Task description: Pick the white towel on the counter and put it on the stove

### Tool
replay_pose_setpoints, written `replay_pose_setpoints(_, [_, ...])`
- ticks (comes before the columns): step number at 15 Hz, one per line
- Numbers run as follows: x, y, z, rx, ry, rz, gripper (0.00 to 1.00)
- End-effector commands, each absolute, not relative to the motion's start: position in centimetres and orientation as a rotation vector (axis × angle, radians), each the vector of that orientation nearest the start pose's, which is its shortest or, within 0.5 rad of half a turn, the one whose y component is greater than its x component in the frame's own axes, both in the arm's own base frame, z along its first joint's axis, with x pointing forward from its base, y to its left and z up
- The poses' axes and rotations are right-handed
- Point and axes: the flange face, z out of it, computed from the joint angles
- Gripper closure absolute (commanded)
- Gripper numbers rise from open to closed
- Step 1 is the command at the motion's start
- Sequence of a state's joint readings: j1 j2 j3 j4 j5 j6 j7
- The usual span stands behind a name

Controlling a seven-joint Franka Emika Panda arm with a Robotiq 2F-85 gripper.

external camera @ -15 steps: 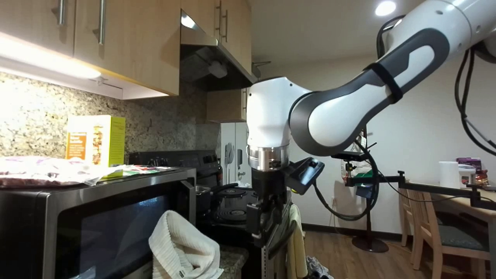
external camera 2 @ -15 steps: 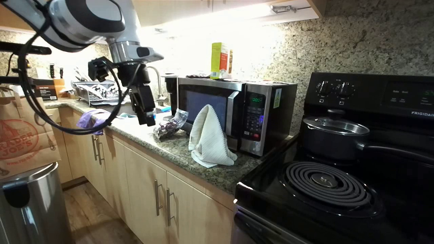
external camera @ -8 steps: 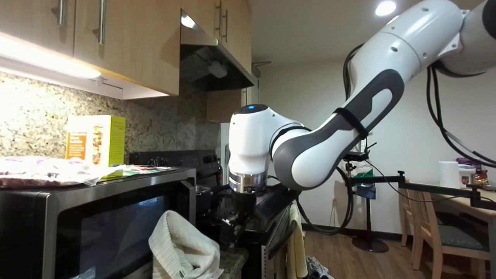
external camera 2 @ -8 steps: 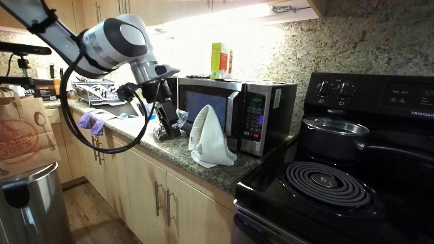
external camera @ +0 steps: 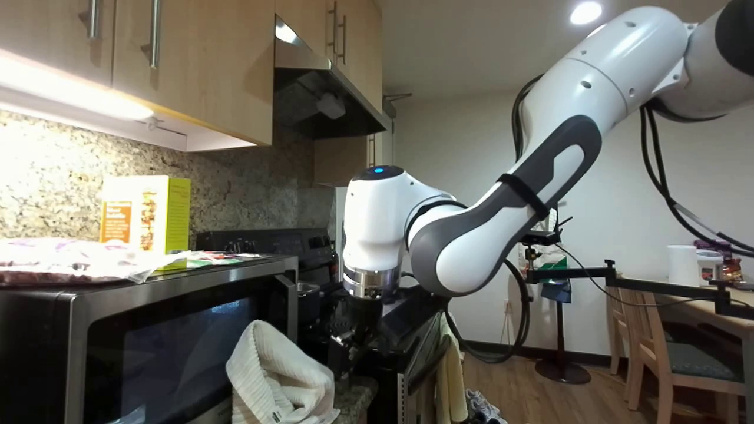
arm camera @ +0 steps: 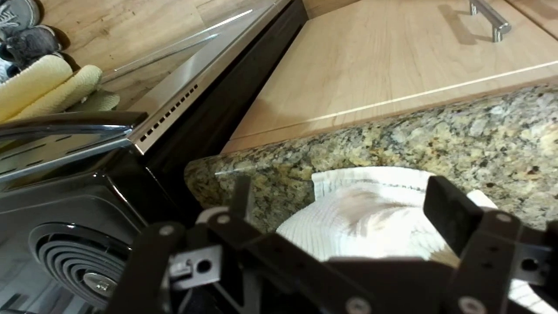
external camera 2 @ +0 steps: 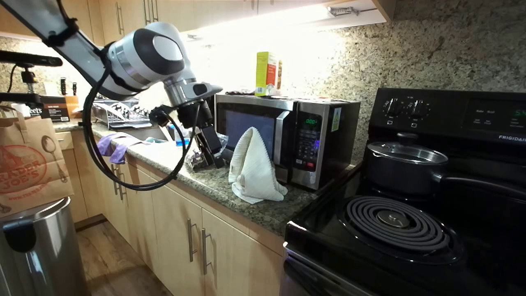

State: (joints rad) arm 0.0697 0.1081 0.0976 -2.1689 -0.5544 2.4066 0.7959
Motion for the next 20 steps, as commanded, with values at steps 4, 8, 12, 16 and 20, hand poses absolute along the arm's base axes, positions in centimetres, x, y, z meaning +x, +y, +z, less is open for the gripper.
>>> replay_pose_setpoints(4, [57.5, 8.1, 33.1, -3.313, 0.352, -0.664, 0.00])
replay_pose_setpoints(8, [58.8, 8.6, 32.0, -3.200, 0.236, -0.899, 0.00])
replay_pose_setpoints(12, [58.6, 8.1, 31.2, -3.223, 0.243, -0.874, 0.00])
replay_pose_setpoints(16, [58.4, 8.7, 31.5, -3.240, 0.252, -0.906, 0.00])
replay_pose_setpoints(20, [59.5, 8.6, 31.6, -3.258, 0.187, -1.071, 0.00])
